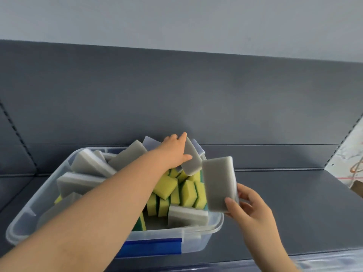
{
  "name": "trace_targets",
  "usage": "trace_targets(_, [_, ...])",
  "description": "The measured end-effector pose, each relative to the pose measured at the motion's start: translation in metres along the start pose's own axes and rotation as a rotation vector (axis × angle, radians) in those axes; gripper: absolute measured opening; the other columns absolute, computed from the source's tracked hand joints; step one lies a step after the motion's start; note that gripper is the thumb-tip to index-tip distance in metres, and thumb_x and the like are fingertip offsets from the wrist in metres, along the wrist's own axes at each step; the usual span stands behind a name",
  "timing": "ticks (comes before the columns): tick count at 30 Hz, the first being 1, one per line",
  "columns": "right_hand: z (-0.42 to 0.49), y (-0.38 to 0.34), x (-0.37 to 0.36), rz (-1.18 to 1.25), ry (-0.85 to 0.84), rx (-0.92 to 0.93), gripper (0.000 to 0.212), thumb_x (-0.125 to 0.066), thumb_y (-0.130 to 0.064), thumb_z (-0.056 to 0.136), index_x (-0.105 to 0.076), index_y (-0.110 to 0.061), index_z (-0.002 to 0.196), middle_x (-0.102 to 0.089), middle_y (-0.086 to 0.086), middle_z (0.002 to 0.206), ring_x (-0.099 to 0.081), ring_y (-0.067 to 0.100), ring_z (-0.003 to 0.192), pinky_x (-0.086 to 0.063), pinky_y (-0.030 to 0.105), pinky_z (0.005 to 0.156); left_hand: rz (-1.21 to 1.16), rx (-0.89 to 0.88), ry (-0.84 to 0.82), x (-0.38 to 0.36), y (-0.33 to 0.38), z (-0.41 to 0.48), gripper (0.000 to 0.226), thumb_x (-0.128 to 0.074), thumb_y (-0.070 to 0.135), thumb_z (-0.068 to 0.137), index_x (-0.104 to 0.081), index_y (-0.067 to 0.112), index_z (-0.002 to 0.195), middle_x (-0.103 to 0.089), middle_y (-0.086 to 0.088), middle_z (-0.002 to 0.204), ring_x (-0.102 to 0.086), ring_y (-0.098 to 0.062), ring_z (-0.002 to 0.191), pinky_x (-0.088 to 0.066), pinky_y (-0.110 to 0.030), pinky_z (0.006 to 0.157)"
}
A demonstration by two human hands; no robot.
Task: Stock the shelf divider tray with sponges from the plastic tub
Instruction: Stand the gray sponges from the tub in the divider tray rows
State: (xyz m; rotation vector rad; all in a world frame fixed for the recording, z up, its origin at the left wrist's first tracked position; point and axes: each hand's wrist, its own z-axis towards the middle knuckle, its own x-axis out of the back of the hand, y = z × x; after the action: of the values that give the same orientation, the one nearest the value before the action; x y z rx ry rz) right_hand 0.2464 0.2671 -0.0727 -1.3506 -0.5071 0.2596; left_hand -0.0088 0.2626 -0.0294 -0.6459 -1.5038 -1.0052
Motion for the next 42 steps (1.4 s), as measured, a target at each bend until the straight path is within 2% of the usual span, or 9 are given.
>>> trace_targets(3, [-0.003, 0.002, -0.001, 0.013, -0.011, -0.005, 0.033, -0.068, -0.015, 0.077, -0.062, -0.032, 0.105, -0.069, -0.006, 0.098, -0.066, 0.018, 0.092, -0.053, 0.046, 0.083, -0.083, 0.075, -0.107, -0.008, 0.0, 0.009, 0.1, -0.061, 0.053, 0.078, 0.003, 0.021, 0.148, -0.03, -0.012, 0.146, -0.033, -0.031, 0.129, -0.034, -0.039, 0.098])
trace_targets(7, [-0.005, 0.001, -0.003, -0.004, -0.027, 0.03, 0.035, -0.067, -0.012, 0.079, -0.06, -0.035, 0.104, -0.068, -0.011, 0.099, -0.065, 0.008, 0.089, -0.05, 0.024, 0.073, -0.244, 0.078, 0.038, -0.009, -0.009, 0.001, 0.101, -0.075, 0.051, 0.064, -0.017, 0.027, 0.144, -0.037, -0.004, 0.138, -0.044, -0.024, 0.12, -0.041, -0.032, 0.084])
trace_targets(15, [0.006, -0.008, -0.015, -0.02, -0.029, 0.098, 0.033, -0.062, -0.011, 0.082, -0.055, -0.04, 0.096, -0.064, -0.017, 0.095, -0.058, -0.007, 0.08, -0.043, 0.005, 0.061, -0.586, 0.152, 0.236, 0.025, -0.036, -0.042, 0.039, -0.074, 0.048, 0.068, -0.053, 0.028, 0.094, -0.062, 0.014, 0.094, -0.057, -0.002, 0.084, -0.042, -0.022, 0.062])
trace_targets(23, [0.029, -0.015, -0.034, 0.032, -0.148, 0.032, 0.03, -0.051, -0.011, 0.09, -0.054, -0.024, 0.116, -0.054, 0.004, 0.112, -0.059, 0.017, 0.095, -0.057, 0.031, 0.065, -1.196, 0.282, 0.223, 0.034, -0.06, -0.092, 0.035, -0.069, 0.023, 0.082, -0.048, 0.014, 0.108, -0.063, -0.011, 0.109, -0.067, -0.016, 0.077, -0.051, -0.024, 0.058])
trace_targets(28, [0.036, -0.018, -0.044, -0.009, -0.174, 0.047, 0.033, -0.049, -0.014, 0.091, -0.049, -0.022, 0.123, -0.049, 0.005, 0.117, -0.057, 0.019, 0.097, -0.058, 0.032, 0.065, -1.344, 0.302, 0.329, 0.026, -0.064, -0.115, 0.057, -0.065, 0.011, 0.085, -0.036, 0.039, 0.124, -0.061, -0.007, 0.104, -0.068, -0.027, 0.086, -0.057, -0.034, 0.067])
trace_targets(30, [0.037, -0.017, -0.046, -0.099, -0.124, 0.111, 0.035, -0.053, -0.018, 0.089, -0.048, -0.024, 0.123, -0.048, 0.002, 0.115, -0.057, 0.012, 0.092, -0.056, 0.035, 0.073, -1.364, 0.306, 0.361, 0.022, -0.063, -0.121, 0.046, -0.063, 0.009, 0.086, -0.044, 0.035, 0.12, -0.057, -0.008, 0.106, -0.067, -0.028, 0.089, -0.058, -0.034, 0.068])
trace_targets(34, [0.039, -0.026, -0.052, -0.175, -0.123, 0.247, 0.033, -0.056, -0.019, 0.088, -0.045, -0.038, 0.113, -0.046, -0.005, 0.108, -0.047, -0.01, 0.083, -0.039, 0.006, 0.064, -1.309, 0.302, 0.309, 0.013, -0.059, -0.128, 0.032, -0.067, 0.014, 0.083, -0.052, 0.021, 0.11, -0.06, -0.007, 0.108, -0.065, -0.017, 0.091, -0.057, -0.031, 0.069])
trace_targets(39, [0.047, -0.032, -0.06, -0.011, -0.169, 0.18, 0.03, -0.052, -0.02, 0.091, -0.048, -0.033, 0.118, -0.049, -0.001, 0.117, -0.057, 0.017, 0.093, -0.053, 0.04, 0.081, -0.923, 0.328, 0.251, 0.006, -0.06, -0.136, 0.043, -0.078, 0.039, 0.068, -0.051, 0.026, 0.099, -0.065, 0.007, 0.101, -0.062, -0.011, 0.093, -0.051, -0.038, 0.083])
trace_targets(42, [0.047, -0.034, -0.066, 0.103, -0.255, 0.115, 0.03, -0.05, -0.017, 0.092, -0.05, -0.032, 0.118, -0.048, 0.006, 0.121, -0.057, 0.023, 0.101, -0.057, 0.039, 0.073, -1.004, 0.287, 0.199, 0.002, -0.061, -0.139, 0.081, -0.082, 0.038, 0.06, -0.031, 0.047, 0.122, -0.061, 0.012, 0.11, -0.06, -0.008, 0.101, -0.05, -0.038, 0.089])
